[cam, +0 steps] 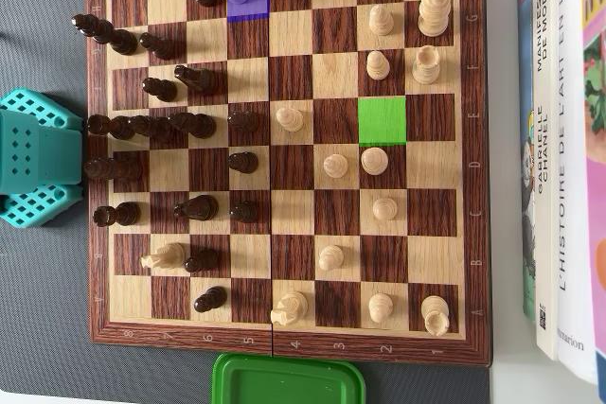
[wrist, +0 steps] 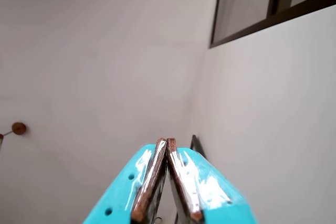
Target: Play chess
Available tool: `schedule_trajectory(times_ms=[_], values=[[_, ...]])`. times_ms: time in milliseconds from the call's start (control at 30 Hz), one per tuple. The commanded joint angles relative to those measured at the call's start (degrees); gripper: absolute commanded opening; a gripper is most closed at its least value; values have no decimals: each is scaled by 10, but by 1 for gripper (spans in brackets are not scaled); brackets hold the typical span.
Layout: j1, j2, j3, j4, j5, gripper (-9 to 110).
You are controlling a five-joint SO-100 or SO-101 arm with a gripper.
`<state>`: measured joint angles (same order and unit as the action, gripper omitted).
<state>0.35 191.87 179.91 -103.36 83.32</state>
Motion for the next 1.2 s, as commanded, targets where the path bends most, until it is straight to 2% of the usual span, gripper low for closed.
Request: schedule_trajectory(times_ms=[0,967,1067,1167], values=[[-4,1,11,0,3,4],[3,1,11,4,-3,4],[3,1,-11,39,-3,4],[3,1,-60,121,-3,4]])
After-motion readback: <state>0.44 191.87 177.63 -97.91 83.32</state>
